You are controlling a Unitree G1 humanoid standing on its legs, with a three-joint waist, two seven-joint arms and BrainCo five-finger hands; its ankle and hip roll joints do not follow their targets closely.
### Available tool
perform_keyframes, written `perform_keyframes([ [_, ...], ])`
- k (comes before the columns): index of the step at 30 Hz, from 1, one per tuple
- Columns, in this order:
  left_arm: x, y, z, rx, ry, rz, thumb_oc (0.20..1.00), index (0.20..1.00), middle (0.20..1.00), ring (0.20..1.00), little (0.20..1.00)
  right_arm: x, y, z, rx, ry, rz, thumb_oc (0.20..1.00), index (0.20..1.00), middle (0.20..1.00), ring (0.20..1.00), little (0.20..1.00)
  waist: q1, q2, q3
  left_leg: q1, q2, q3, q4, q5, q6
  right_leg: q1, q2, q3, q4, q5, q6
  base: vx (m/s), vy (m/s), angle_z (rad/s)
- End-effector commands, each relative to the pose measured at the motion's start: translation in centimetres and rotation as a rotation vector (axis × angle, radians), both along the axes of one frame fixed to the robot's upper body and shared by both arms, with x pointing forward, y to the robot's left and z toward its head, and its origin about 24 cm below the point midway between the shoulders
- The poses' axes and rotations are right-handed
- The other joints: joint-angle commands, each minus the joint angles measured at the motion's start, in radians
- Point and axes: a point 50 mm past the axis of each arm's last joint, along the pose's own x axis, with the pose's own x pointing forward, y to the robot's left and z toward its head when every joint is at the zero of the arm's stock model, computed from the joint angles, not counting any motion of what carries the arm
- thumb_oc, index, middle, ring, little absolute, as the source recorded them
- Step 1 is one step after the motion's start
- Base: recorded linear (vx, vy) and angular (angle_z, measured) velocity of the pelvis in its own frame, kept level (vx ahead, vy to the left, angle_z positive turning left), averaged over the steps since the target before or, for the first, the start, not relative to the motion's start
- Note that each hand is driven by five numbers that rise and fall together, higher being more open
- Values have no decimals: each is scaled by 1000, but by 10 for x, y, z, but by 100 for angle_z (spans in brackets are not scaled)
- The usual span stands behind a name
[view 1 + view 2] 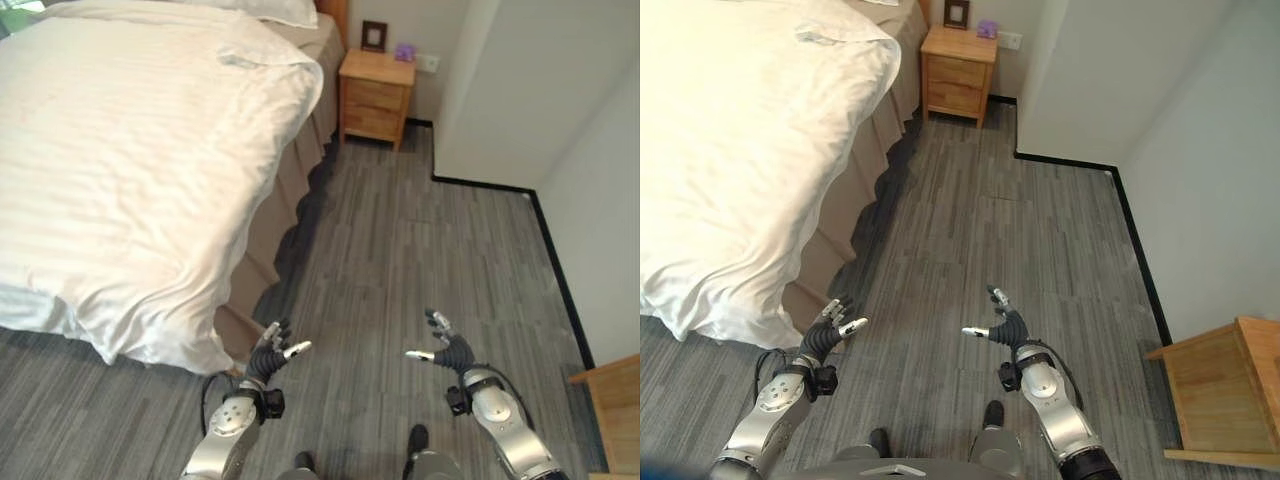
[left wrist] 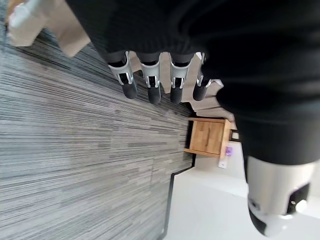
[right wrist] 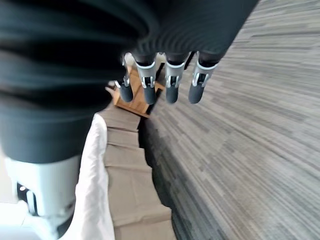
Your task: Making the bed.
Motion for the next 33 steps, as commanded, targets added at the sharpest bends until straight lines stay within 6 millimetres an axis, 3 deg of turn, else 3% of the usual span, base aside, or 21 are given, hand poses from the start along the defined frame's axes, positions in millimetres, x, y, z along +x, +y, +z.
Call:
perform_keyframes([
  [1, 12, -18, 21, -23, -136, -56, 1000, 1000, 1000, 1000, 1000, 13, -5, 23, 36, -110, 30, 1000, 1000, 1000, 1000, 1000, 3, 56, 22, -42, 62, -74, 6, -33, -34, 118, 72, 12, -22, -169, -19, 20, -1, -7],
  [9, 2, -34, 13, -108, -102, -86, 1000, 1000, 1000, 1000, 1000, 4, -12, 16, 61, -64, 18, 1000, 1000, 1000, 1000, 1000, -2, 73, -14, -22, 57, -77, 6, -30, -42, 205, 72, -23, -136, -151, -24, 39, -9, 4],
  [10, -19, 10, -20, 119, 27, 197, 1000, 1000, 1000, 1000, 1000, -3, -67, -13, -51, 54, -262, 1000, 1000, 1000, 1000, 1000, -33, 69, 28, -136, 31, 17, 150, -35, -48, 145, 129, -25, -145, -163, -78, 30, -6, 1],
  [13, -8, 12, -11, 194, -17, 169, 1000, 1000, 1000, 1000, 1000, 0, -60, -17, -26, 63, -255, 1000, 1000, 1000, 1000, 1000, -38, 70, 5, -102, 21, 1, 117, -39, -36, 155, 135, -15, -145, -153, -77, 65, 28, -9],
  [15, 2, 20, -2, 323, -58, 172, 1000, 1000, 1000, 1000, 1000, 9, -54, -9, -67, 17, -207, 1000, 1000, 1000, 1000, 1000, -34, 60, -7, -86, 14, -3, 121, -55, -29, 170, 134, -14, -145, -151, -73, 81, 78, -10],
  [20, 15, 33, 14, 439, -124, 211, 1000, 1000, 1000, 1000, 1000, 25, -52, 17, -162, -108, -134, 1000, 1000, 1000, 1000, 1000, -16, 36, -33, -53, 13, 0, 87, -68, -16, 183, 125, -29, -116, -144, -57, 68, 90, 0],
  [23, 20, 38, 23, 488, -156, 200, 1000, 1000, 1000, 1000, 1000, 31, -47, 27, -162, -159, -124, 1000, 1000, 1000, 1000, 1000, -13, 31, -26, -14, 14, -3, 55, -78, -1, 136, 100, -67, 55, -149, -24, 35, 96, 10],
  [25, 23, 37, 26, 480, -173, 205, 1000, 1000, 1000, 1000, 1000, 35, -40, 30, -159, -175, -105, 1000, 1000, 1000, 1000, 1000, -21, 27, -2, 16, 6, -16, 49, -90, 8, 65, 72, -57, 209, -77, 34, 76, 91, 12],
  [27, 23, 37, 27, 472, -176, 213, 1000, 1000, 1000, 1000, 1000, 36, -39, 30, -161, -177, -108, 1000, 1000, 1000, 1000, 1000, -24, 32, 6, 21, 7, -22, 52, -94, 13, 31, 68, -46, 275, -67, 44, 118, 71, 18],
  [28, 23, 37, 28, 446, -181, 230, 1000, 1000, 1000, 1000, 1000, 38, -35, 34, -148, -195, -116, 1000, 1000, 1000, 1000, 1000, -29, 43, 12, 50, 14, -28, 44, -114, 15, -31, 58, -59, 322, -78, 33, 260, 42, 16],
  [30, 23, 34, 30, 423, -195, 220, 1000, 1000, 1000, 1000, 1000, 39, -33, 38, -137, -213, -111, 1000, 1000, 1000, 1000, 1000, -35, 42, 9, 79, 8, -31, 31, -137, 8, -65, 47, -107, 240, -113, 1, 372, -11, 2],
  [33, 21, 31, 32, 405, -203, 192, 1000, 1000, 1000, 1000, 1000, 38, -32, 38, -127, -212, -118, 1000, 1000, 1000, 1000, 1000, -62, 34, 16, 143, -5, -56, 20, -186, -13, -97, 66, -167, 14, -78, -21, 431, -115, 11],
])
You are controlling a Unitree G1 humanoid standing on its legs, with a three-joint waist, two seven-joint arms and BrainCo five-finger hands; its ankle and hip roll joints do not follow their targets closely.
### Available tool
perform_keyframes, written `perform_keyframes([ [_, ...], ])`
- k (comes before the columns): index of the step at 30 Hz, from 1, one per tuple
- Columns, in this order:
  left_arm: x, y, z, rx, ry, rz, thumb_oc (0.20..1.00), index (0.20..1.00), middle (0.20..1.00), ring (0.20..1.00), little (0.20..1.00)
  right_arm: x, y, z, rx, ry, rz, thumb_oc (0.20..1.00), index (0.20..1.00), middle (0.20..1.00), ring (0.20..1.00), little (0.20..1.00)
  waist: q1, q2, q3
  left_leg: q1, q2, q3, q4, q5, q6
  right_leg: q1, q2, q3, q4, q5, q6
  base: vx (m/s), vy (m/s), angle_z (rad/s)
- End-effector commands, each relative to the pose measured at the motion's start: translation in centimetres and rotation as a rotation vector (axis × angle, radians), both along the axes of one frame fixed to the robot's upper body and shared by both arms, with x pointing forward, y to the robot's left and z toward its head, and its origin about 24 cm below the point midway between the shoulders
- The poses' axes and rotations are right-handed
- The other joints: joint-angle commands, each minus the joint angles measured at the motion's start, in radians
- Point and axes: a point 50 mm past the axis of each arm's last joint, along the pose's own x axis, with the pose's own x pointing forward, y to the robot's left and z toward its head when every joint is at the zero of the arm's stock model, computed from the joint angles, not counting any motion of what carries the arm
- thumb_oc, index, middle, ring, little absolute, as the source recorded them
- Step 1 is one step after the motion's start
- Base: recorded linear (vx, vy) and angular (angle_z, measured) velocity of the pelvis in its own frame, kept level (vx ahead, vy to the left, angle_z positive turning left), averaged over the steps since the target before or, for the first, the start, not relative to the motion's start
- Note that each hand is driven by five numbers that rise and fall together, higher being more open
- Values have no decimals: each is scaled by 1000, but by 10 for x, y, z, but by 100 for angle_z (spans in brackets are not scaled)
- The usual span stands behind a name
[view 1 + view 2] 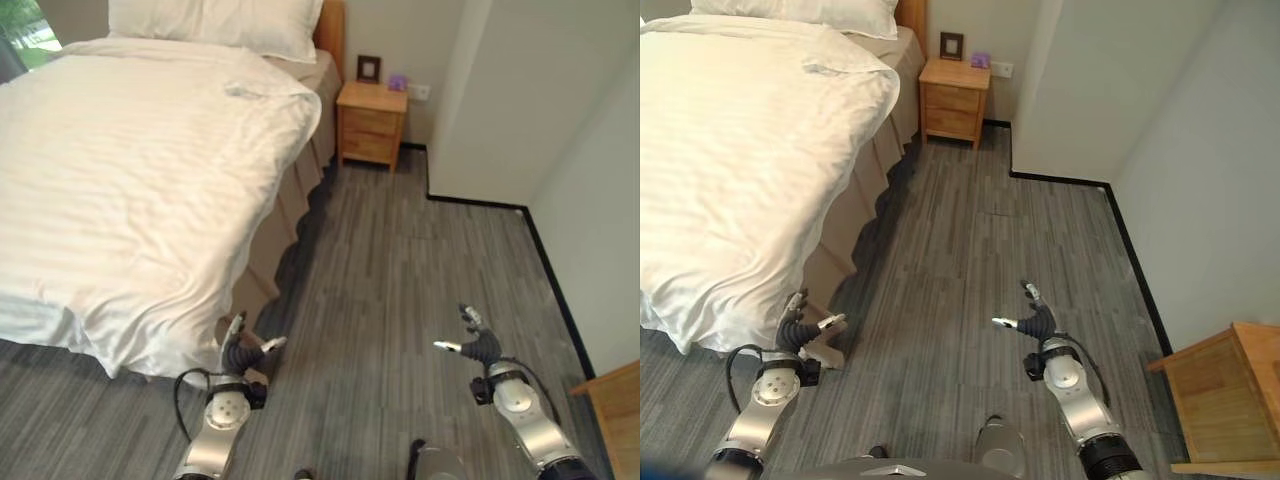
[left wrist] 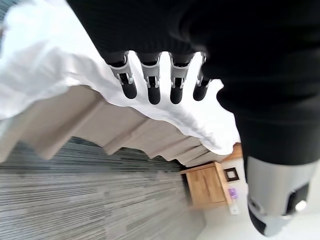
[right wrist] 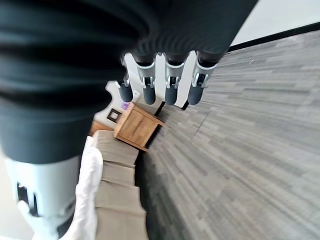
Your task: Making the bed.
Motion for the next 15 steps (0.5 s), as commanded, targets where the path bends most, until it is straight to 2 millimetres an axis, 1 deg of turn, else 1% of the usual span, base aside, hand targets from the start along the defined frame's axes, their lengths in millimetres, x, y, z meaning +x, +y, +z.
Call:
perform_keyframes([
  [1, 17, -4, 31, 3, -151, -59, 1000, 1000, 1000, 1000, 1000, 14, 2, 21, 5, -115, -3, 1000, 1000, 1000, 1000, 1000, -44, 6, 35, 175, -43, -2, 24, -177, -12, 13, 61, -52, -204, 58, -25, 470, -161, 36],
  [2, 19, -6, 31, 4, -151, -67, 1000, 1000, 1000, 1000, 1000, 12, 1, 19, 9, -104, -13, 1000, 1000, 1000, 1000, 1000, -58, 10, 42, 199, -34, -12, 21, -193, -23, -14, 60, -53, -246, 77, -17, 474, -169, 53],
  [3, 21, -8, 31, 6, -153, -75, 1000, 1000, 1000, 1000, 1000, 10, 0, 17, 8, -97, -19, 1000, 1000, 1000, 1000, 1000, -74, 20, 47, 220, -24, -24, 19, -211, -32, -32, 64, -38, -270, 90, -10, 534, -196, 58],
  [4, 22, -10, 33, 13, -161, -87, 1000, 1000, 1000, 1000, 1000, 6, -1, 13, 7, -83, -24, 1000, 1000, 1000, 1000, 1000, -92, 25, 50, 245, -25, -38, 20, -233, -36, -56, 60, -10, -270, 102, -6, 532, -207, 62],
  [5, 23, -14, 33, 18, -166, -112, 1000, 1000, 1000, 1000, 1000, 2, -2, 11, 5, -71, -24, 1000, 1000, 1000, 1000, 1000, -103, 31, 45, 260, -22, -55, 25, -252, -39, -47, 66, 17, -270, 100, -9, 508, -214, 60],
  [6, 20, -17, 29, 13, -153, -122, 1000, 1000, 1000, 1000, 1000, -2, -3, 6, 10, -49, -21, 1000, 1000, 1000, 1000, 1000, -111, 40, 39, 263, -17, -68, 55, -257, -43, -36, 76, 36, -257, 109, -22, 456, -207, 72],
  [7, 18, -21, 27, 8, -146, -132, 1000, 1000, 1000, 1000, 1000, -5, -4, 3, 8, -33, -23, 1000, 1000, 1000, 1000, 1000, -118, 52, 37, 258, -6, -77, 107, -228, -55, -26, 82, 48, -248, 116, -38, 432, -215, 67],
  [8, 15, -26, 23, -19, -139, -136, 1000, 1000, 1000, 1000, 1000, -8, -9, -1, 6, -17, -35, 1000, 1000, 1000, 1000, 1000, -131, 79, 41, 227, 20, -91, 204, -173, -78, -12, 94, 49, -233, 116, -55, 386, -244, 40],
  [9, 16, -31, 22, -51, -139, -136, 1000, 1000, 1000, 1000, 1000, -6, -10, -2, 0, -12, -38, 1000, 1000, 1000, 1000, 1000, -127, 96, 53, 177, 42, -94, 328, -76, -101, 13, 105, 40, -226, 104, -78, 342, -306, 26],
  [10, 18, -34, 22, -86, -142, -135, 1000, 1000, 1000, 1000, 1000, -5, -12, -3, -8, -13, -40, 1000, 1000, 1000, 1000, 1000, -121, 97, 63, 114, 59, -99, 465, 25, -122, 46, 113, 30, -231, 88, -106, 329, -390, 16],
  [11, 19, -37, 23, -114, -150, -146, 1000, 1000, 1000, 1000, 1000, -4, -12, 0, -3, -24, -40, 1000, 1000, 1000, 1000, 1000, -114, 84, 73, 47, 68, -95, 600, 100, -133, 87, 112, 18, -242, 66, -136, 404, -450, 16],
  [12, 20, -39, 26, -127, -164, -158, 1000, 1000, 1000, 1000, 1000, -3, -12, 3, 0, -38, -33, 1000, 1000, 1000, 1000, 1000, -106, 78, 81, 19, 91, -57, 696, 131, -143, 131, 119, 10, -255, 45, -156, 429, -418, 3],
  [13, 19, -40, 25, -128, -156, -167, 1000, 1000, 1000, 1000, 1000, -3, -15, 3, -11, -33, -32, 1000, 1000, 1000, 1000, 1000, -95, 58, 89, -22, 108, -17, 776, 121, -138, 168, 114, 16, -267, 29, -167, 482, -333, -5],
  [14, 21, -41, 29, -132, -173, -177, 1000, 1000, 1000, 1000, 1000, -2, -17, 5, -29, -35, -26, 1000, 1000, 1000, 1000, 1000, -80, 44, 96, -61, 117, 10, 804, 96, -128, 204, 114, 29, -287, 11, -173, 474, -221, -27],
  [15, 22, -43, 29, -134, -175, -183, 1000, 1000, 1000, 1000, 1000, 0, -17, 6, -42, -36, -17, 1000, 1000, 1000, 1000, 1000, -65, 37, 103, -102, 105, 26, 808, 56, -119, 237, 115, 45, -300, -3, -173, 492, -129, -36],
])
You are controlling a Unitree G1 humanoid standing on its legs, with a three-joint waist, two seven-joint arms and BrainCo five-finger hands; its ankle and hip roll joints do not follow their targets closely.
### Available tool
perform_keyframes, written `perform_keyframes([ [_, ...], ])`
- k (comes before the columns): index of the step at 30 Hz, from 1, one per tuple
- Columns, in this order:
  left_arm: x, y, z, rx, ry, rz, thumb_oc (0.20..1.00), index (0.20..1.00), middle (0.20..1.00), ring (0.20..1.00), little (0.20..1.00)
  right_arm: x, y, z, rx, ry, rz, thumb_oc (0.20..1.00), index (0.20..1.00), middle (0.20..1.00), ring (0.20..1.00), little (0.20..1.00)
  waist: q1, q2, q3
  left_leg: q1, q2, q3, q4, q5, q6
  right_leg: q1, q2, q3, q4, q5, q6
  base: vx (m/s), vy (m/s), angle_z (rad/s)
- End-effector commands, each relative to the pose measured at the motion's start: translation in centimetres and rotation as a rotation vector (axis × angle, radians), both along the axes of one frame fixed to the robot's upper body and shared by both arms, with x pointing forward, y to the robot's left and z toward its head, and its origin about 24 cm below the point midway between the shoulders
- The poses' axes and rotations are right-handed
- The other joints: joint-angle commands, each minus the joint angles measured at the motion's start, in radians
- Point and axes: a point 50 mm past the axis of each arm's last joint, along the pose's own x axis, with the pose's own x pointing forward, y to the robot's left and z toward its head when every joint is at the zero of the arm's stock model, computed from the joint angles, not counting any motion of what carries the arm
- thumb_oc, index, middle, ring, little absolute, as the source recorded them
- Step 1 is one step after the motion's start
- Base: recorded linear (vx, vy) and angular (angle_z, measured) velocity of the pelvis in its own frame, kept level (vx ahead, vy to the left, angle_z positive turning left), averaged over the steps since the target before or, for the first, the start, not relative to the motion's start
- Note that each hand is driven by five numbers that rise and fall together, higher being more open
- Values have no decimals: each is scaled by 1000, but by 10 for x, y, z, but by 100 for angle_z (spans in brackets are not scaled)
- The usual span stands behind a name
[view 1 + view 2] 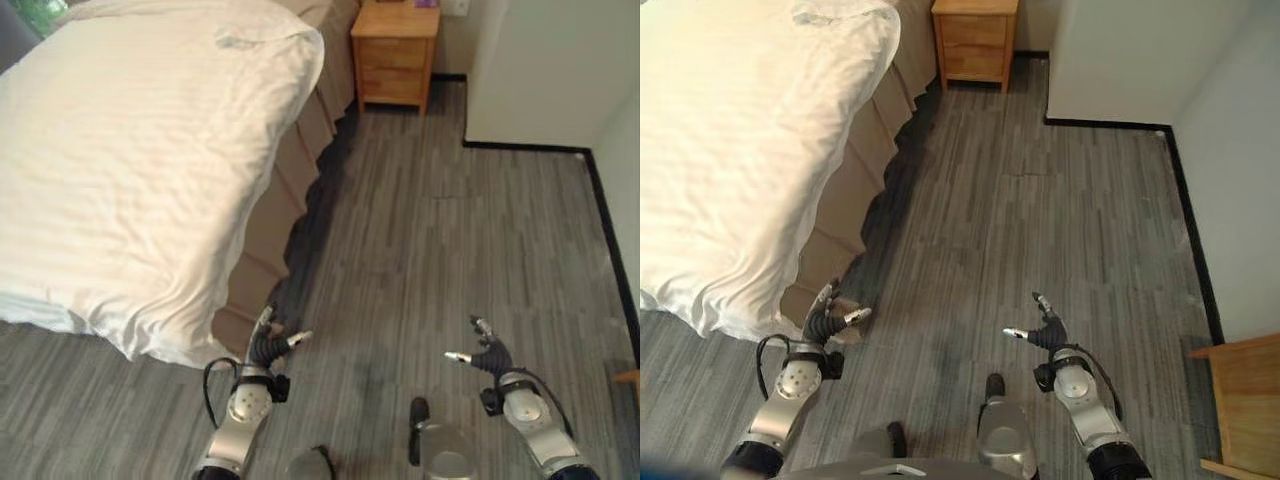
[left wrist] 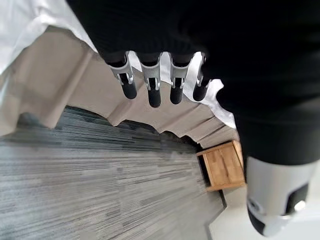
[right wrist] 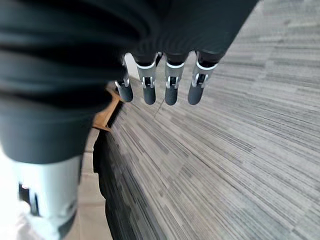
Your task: Making the bed.
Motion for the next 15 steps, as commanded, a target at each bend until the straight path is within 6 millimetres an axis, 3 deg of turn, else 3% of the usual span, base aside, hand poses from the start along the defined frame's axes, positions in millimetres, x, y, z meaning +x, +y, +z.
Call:
perform_keyframes([
  [1, 12, -6, 30, -27, -165, -55, 1000, 1000, 1000, 1000, 1000, 17, 6, 29, 4, -146, 54, 1000, 1000, 1000, 1000, 1000, 21, -26, -4, 124, -48, 124, 77, -133, 37, 135, -8, 29, -288, 73, 37, 530, -62, -35],
  [3, 7, -9, 29, -46, -162, -64, 1000, 1000, 1000, 1000, 1000, 16, 7, 29, -2, -142, 67, 1000, 1000, 1000, 1000, 1000, 51, -13, -7, 38, -67, 144, -58, -160, 58, 194, 6, 51, -299, 33, 51, 565, 25, -26],
  [5, 1, -9, 25, -53, -145, -58, 1000, 1000, 1000, 1000, 1000, 13, 7, 27, -4, -130, 77, 1000, 1000, 1000, 1000, 1000, 74, 4, -21, 4, -96, 180, -302, -169, 90, 235, 15, 65, -299, -12, 79, 585, 115, -43],
  [6, -3, -9, 22, -59, -131, -56, 1000, 1000, 1000, 1000, 1000, 12, 7, 25, -8, -121, 82, 1000, 1000, 1000, 1000, 1000, 90, 17, -28, -1, -116, 182, -440, -121, 91, 258, 27, 74, -299, -30, 87, 630, 149, -31],
  [7, -5, -8, 20, -61, -117, -45, 1000, 1000, 1000, 1000, 1000, 12, 7, 24, -11, -119, 85, 1000, 1000, 1000, 1000, 1000, 108, 33, -31, -31, -99, 177, -535, -74, 86, 285, 46, 84, -299, -51, 95, 466, 106, -22],
  [8, -5, -8, 19, -62, -115, -46, 1000, 1000, 1000, 1000, 1000, 12, 6, 24, -12, -118, 84, 1000, 1000, 1000, 1000, 1000, 108, 31, -32, -18, -106, 179, -559, -63, 84, 287, 43, 84, -299, -54, 95, 636, 116, -28],
  [9, -8, -11, 15, -68, -95, -50, 1000, 1000, 1000, 1000, 1000, 11, 6, 25, -17, -123, 86, 1000, 1000, 1000, 1000, 1000, 131, 25, -32, -69, -78, 170, -697, -33, 78, 345, 31, 87, -299, -84, 108, 570, 84, -42],
  [12, -13, -8, 11, -63, -73, -32, 1000, 1000, 1000, 1000, 1000, 8, 8, 22, -30, -112, 101, 1000, 1000, 1000, 1000, 1000, 160, 11, -47, -104, -65, 120, -708, -5, 75, 420, 30, 138, -299, -119, 123, 668, 113, -50],
  [13, -15, -6, 10, -56, -66, -29, 1000, 1000, 1000, 1000, 1000, 6, 10, 21, -29, -107, 108, 1000, 1000, 1000, 1000, 1000, 171, 8, -54, -94, -63, 118, -694, 32, 70, 445, 27, 152, -299, -133, 124, 638, 124, -62],
  [15, -16, -4, 10, -40, -61, -37, 1000, 1000, 1000, 1000, 1000, 4, 14, 19, -31, -106, 123, 1000, 1000, 1000, 1000, 1000, 192, -24, -74, -72, -74, 115, -673, 51, 92, 467, 1, 176, -249, -116, 143, 528, 108, -63],
])
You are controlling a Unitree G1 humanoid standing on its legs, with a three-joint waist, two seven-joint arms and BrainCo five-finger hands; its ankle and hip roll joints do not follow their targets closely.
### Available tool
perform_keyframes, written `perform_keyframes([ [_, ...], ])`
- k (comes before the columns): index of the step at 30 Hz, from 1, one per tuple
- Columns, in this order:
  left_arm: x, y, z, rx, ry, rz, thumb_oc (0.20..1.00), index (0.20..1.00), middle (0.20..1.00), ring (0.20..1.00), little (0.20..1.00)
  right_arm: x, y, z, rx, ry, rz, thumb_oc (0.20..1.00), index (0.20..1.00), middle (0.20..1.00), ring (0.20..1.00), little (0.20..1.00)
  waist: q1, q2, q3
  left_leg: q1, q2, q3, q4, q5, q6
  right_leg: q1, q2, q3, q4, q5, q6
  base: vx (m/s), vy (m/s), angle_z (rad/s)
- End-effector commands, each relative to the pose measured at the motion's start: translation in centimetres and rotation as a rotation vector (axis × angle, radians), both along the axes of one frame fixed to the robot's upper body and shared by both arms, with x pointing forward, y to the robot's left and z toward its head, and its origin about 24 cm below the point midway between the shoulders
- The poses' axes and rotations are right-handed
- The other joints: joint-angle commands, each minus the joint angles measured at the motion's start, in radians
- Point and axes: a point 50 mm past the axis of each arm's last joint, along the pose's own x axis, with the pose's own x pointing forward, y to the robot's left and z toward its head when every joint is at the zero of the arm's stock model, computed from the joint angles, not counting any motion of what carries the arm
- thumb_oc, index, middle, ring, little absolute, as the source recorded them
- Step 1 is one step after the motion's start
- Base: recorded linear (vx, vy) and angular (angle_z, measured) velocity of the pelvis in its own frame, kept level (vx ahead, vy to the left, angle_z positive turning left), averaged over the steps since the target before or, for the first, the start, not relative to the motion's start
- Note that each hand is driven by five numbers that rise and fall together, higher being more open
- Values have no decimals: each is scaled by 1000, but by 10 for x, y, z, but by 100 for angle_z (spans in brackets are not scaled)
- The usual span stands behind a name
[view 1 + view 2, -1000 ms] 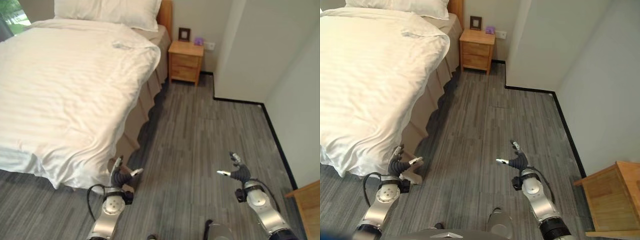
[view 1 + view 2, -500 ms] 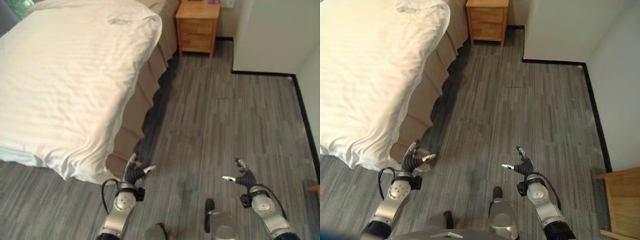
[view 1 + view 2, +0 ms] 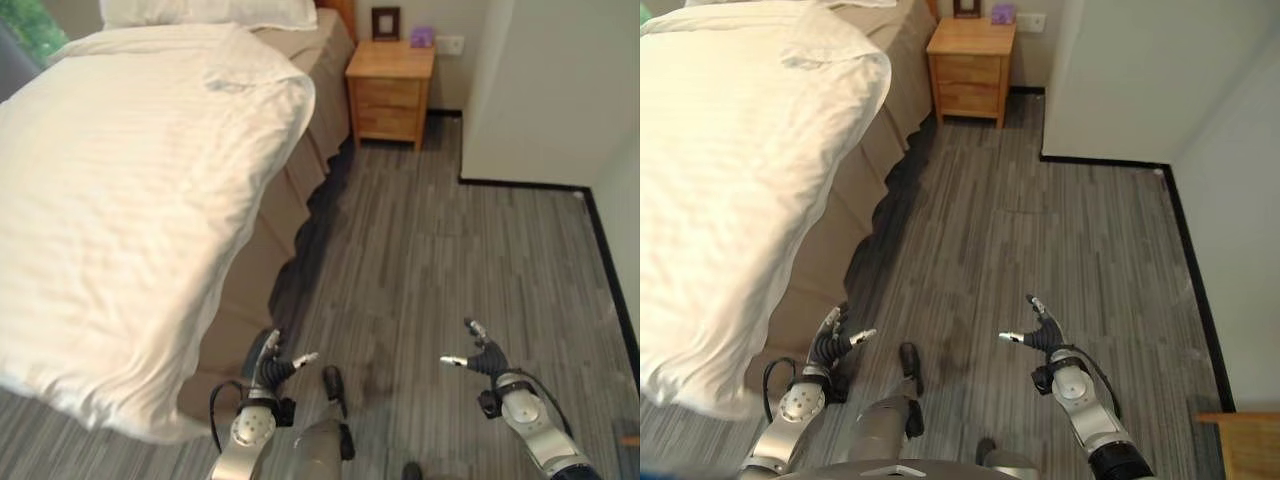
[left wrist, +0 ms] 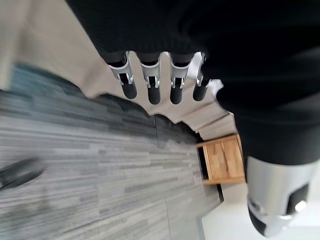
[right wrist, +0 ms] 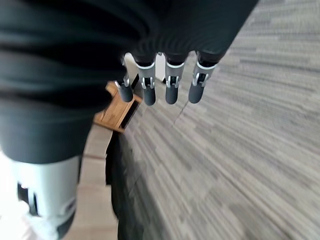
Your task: Making the bed.
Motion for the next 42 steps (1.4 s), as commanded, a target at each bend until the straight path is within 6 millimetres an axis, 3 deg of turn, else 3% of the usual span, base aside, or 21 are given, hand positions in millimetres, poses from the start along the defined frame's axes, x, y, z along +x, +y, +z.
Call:
perform_keyframes([
  [1, 17, 3, 33, 20, -170, -33, 1000, 1000, 1000, 1000, 1000, 17, 16, 29, 25, -165, 77, 1000, 1000, 1000, 1000, 1000, 43, -43, -25, 28, 31, -10, 23, 94, -22, 45, -112, -15, 67, 4, 108, 313, 84, -87],
  [3, 23, 5, 34, 37, -173, -34, 1000, 1000, 1000, 1000, 1000, 19, 23, 30, 20, -173, 99, 1000, 1000, 1000, 1000, 1000, 49, -78, -27, 67, -2, 6, 48, 51, 16, -23, -147, -10, 256, 97, 158, 328, 119, -52],
  [4, 29, 8, 38, 58, -187, -38, 1000, 1000, 1000, 1000, 1000, 24, 25, 33, 13, -189, 114, 1000, 1000, 1000, 1000, 1000, 45, -92, -20, 95, -19, 17, 57, 21, 34, -75, -168, -2, 370, 225, 200, 544, 202, -4],
  [5, 38, 12, 46, 86, -217, -40, 1000, 1000, 1000, 1000, 1000, 31, 31, 41, 13, -228, 131, 1000, 1000, 1000, 1000, 1000, 20, -81, -8, 174, -25, 17, 43, -22, 57, -203, -183, -5, 582, 322, 217, 546, 185, -8],
  [6, 44, 16, 52, 103, -243, -34, 1000, 1000, 1000, 1000, 1000, 35, 34, 46, 13, -250, 138, 1000, 1000, 1000, 1000, 1000, 15, -67, -7, 211, -13, 23, 31, -41, 61, -257, -211, -45, 626, 349, 203, 582, 153, 16],
  [7, 49, 17, 60, 114, -274, -32, 1000, 1000, 1000, 1000, 1000, 37, 35, 50, 11, -271, 142, 1000, 1000, 1000, 1000, 1000, 4, -66, -7, 246, -18, 27, 19, -60, 62, -281, -251, -96, 625, 341, 189, 487, 75, 30],
  [9, 53, 19, 67, 116, -308, -35, 1000, 1000, 1000, 1000, 1000, 42, 37, 58, 21, -303, 145, 1000, 1000, 1000, 1000, 1000, -20, -57, -8, 300, -25, 22, 5, -99, 57, -336, -262, -164, 578, 276, 168, 517, 50, 30],
  [11, 52, 21, 70, 112, -318, -25, 1000, 1000, 1000, 1000, 1000, 43, 37, 60, 38, -309, 131, 1000, 1000, 1000, 1000, 1000, -53, -44, -8, 365, -33, 6, -6, -144, 47, -409, -216, -213, 481, 189, 144, 557, -8, 18],
  [15, 49, 27, 66, 84, -305, 17, 1000, 1000, 1000, 1000, 1000, 39, 35, 51, 71, -265, 95, 1000, 1000, 1000, 1000, 1000, -110, -45, -5, 481, -50, -21, -13, -232, 13, -487, -175, -275, 108, 255, 147, 528, -120, 53],
  [18, 50, 28, 65, 88, -301, 28, 1000, 1000, 1000, 1000, 1000, 32, 36, 42, 77, -226, 86, 1000, 1000, 1000, 1000, 1000, -148, -33, 2, 559, -40, -35, -13, -288, -15, -584, -189, -283, 22, 302, 171, 694, -196, 102],
  [21, 50, 23, 62, 97, -299, 8, 1000, 1000, 1000, 1000, 1000, 19, 31, 29, 75, -170, 71, 1000, 1000, 1000, 1000, 1000, -188, -25, -11, 639, -40, -83, -12, -341, -20, -593, -180, -191, 42, 328, 167, 550, -217, 34],
  [23, 46, 17, 56, 94, -278, -2, 1000, 1000, 1000, 1000, 1000, 13, 26, 21, 82, -129, 52, 1000, 1000, 1000, 1000, 1000, -204, -3, -17, 648, -17, -122, 83, -326, -33, -564, -173, -154, 72, 347, 144, 505, -276, 32],
  [24, 44, 15, 53, 82, -269, -1, 1000, 1000, 1000, 1000, 1000, 12, 23, 18, 94, -114, 40, 1000, 1000, 1000, 1000, 1000, -205, 19, -16, 625, 9, -133, 180, -286, -52, -536, -154, -162, 73, 342, 127, 384, -328, 43],
  [25, 45, 14, 53, 63, -269, 7, 1000, 1000, 1000, 1000, 1000, 13, 24, 18, 127, -112, 34, 1000, 1000, 1000, 1000, 1000, -202, 27, -14, 572, 29, -148, 307, -183, -77, -501, -145, -179, 69, 333, 102, 339, -349, 7],
  [27, 43, 12, 51, 35, -259, 2, 1000, 1000, 1000, 1000, 1000, 15, 21, 23, 152, -132, 32, 1000, 1000, 1000, 1000, 1000, -181, 18, 5, 445, 54, -160, 591, -40, -102, -415, -135, -192, 45, 300, 55, 310, -380, -8],
  [29, 42, 12, 52, 20, -266, 8, 1000, 1000, 1000, 1000, 1000, 17, 18, 28, 144, -146, 38, 1000, 1000, 1000, 1000, 1000, -159, -16, 21, 359, 71, -95, 708, -27, -93, -343, -143, -188, 27, 264, 27, 372, -301, -7],
  [31, 40, 10, 51, -4, -265, 25, 1000, 1000, 1000, 1000, 1000, 21, 17, 31, 108, -149, 58, 1000, 1000, 1000, 1000, 1000, -126, -24, 31, 279, 56, -49, 703, -81, -77, -292, -143, -173, 16, 228, 24, 407, -119, -58],
  [35, 28, 10, 45, -45, -249, 39, 1000, 1000, 1000, 1000, 1000, 24, 20, 36, 127, -163, 88, 1000, 1000, 1000, 1000, 1000, -78, 1, 20, 193, 5, 69, 388, -138, -29, -209, -121, -159, 12, 161, 52, 426, 33, -32],
  [38, 24, 12, 43, -37, -234, 31, 1000, 1000, 1000, 1000, 1000, 24, 18, 35, 116, -165, 87, 1000, 1000, 1000, 1000, 1000, -59, 32, 5, 173, 18, 210, 155, -29, -36, -141, -80, -179, 12, 109, 60, 454, 54, -22],
  [40, 23, 15, 43, -38, -232, 43, 1000, 1000, 1000, 1000, 1000, 26, 15, 38, 104, -185, 70, 1000, 1000, 1000, 1000, 1000, -68, 27, -4, 183, 51, 348, 107, -19, -46, -83, -75, -227, 12, 70, 67, 499, 37, 0],
  [42, 15, 18, 41, -38, -211, 53, 1000, 1000, 1000, 1000, 1000, 24, 17, 40, 77, -193, 88, 1000, 1000, 1000, 1000, 1000, -63, 23, -21, 229, 38, 394, 80, -19, -14, -42, -67, -249, 35, 58, 76, 438, 46, 51],
])
